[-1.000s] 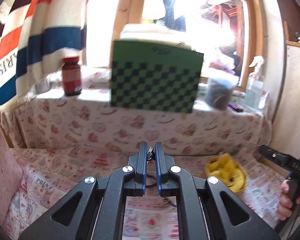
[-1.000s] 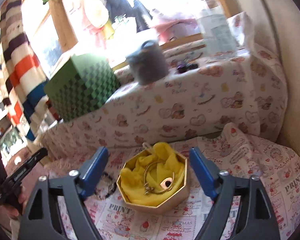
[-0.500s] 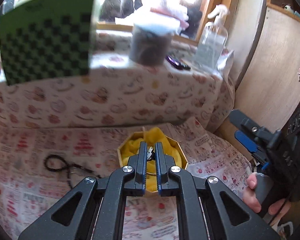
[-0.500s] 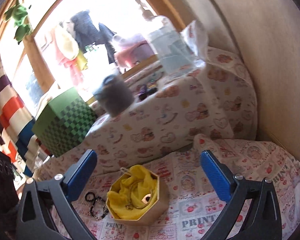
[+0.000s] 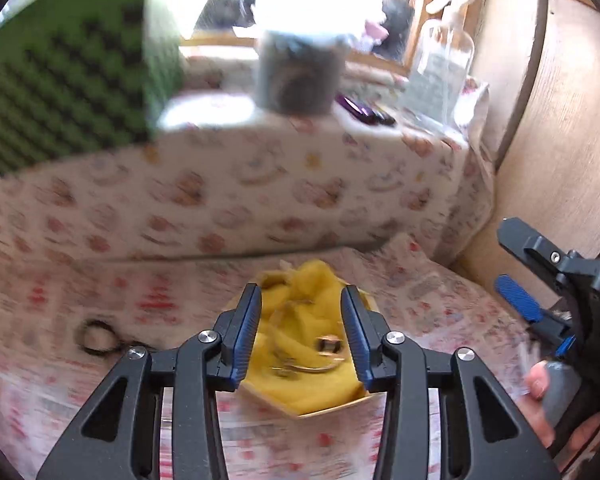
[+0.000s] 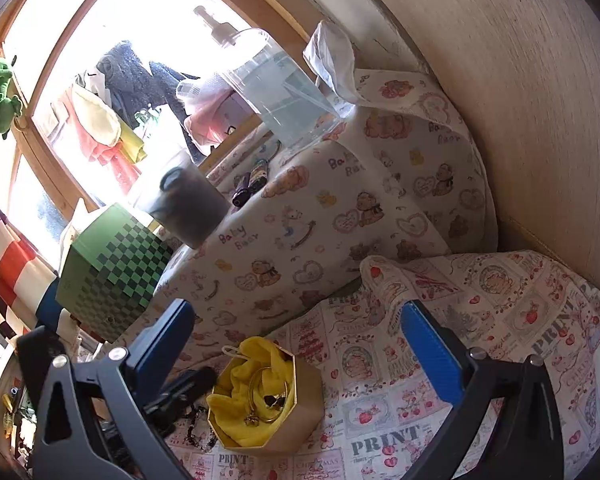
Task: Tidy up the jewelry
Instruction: 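Move the open left tool back to the black bead bracelet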
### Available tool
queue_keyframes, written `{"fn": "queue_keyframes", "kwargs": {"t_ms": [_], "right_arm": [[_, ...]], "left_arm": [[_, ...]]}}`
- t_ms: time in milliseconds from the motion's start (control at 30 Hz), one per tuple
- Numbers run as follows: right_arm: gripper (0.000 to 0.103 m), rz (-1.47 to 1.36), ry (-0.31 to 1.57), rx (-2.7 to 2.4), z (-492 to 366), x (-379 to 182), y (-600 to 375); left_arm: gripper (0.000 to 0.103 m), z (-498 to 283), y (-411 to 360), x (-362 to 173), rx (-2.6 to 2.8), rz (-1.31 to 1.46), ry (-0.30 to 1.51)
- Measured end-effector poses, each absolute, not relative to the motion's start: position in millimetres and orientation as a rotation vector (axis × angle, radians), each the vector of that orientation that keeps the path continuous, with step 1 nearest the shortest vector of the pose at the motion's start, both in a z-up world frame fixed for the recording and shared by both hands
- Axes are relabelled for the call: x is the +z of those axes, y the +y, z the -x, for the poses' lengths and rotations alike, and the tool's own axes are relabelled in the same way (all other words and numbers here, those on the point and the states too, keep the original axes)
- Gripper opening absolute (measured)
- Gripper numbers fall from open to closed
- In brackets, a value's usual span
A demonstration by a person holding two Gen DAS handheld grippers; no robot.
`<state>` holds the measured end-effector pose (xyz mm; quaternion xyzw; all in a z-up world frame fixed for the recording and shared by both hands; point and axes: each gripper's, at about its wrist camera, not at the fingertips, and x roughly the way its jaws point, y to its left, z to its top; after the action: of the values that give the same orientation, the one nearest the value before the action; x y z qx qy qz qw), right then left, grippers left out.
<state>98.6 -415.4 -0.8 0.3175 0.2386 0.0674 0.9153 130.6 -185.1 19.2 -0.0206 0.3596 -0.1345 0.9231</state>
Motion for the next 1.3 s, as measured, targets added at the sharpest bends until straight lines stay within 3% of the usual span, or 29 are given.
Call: {"fn": "queue_keyframes", "kwargs": {"t_ms": [133, 200, 533, 600, 967, 1133, 1233, 1300], "right_arm": [[0.103, -0.629, 0.47, 0.143, -93, 6, -411], [0.103, -0.605, 0.457, 0.145, -90, 10, -407], [0.103, -0.446, 0.418, 0.198, -77, 24, -370], [0.103, -0.415, 0.408, 0.196, -75, 24, -364], [0.103, -0.338, 0.453, 0.193, -79, 15, -343], [0.103, -0.271, 0.437, 0.199, -74, 17, -326], [0.103, -0.249, 0.431, 0.19, -72, 16, -320], [0.103, -0.25, 0.443, 0.194, -74, 13, -319]], "left_arm": [[0.048, -109, -157, 42, -0.198, -0.01, 0.643], [0.061, -97, -137, 52, -0.173, 0.011, 0.607], [0.089, -55, -69, 79, -0.078, 0.0, 0.444], [0.102, -48, -63, 79, -0.06, -0.019, 0.404], [0.103, -54, -24, 34, -0.021, 0.073, 0.388], [0.102, -71, -22, 13, -0.017, 0.025, 0.546], [0.096, -84, -20, -2, -0.086, 0.077, 0.667], [0.085, -89, -21, -10, -0.103, 0.103, 0.721]]}}
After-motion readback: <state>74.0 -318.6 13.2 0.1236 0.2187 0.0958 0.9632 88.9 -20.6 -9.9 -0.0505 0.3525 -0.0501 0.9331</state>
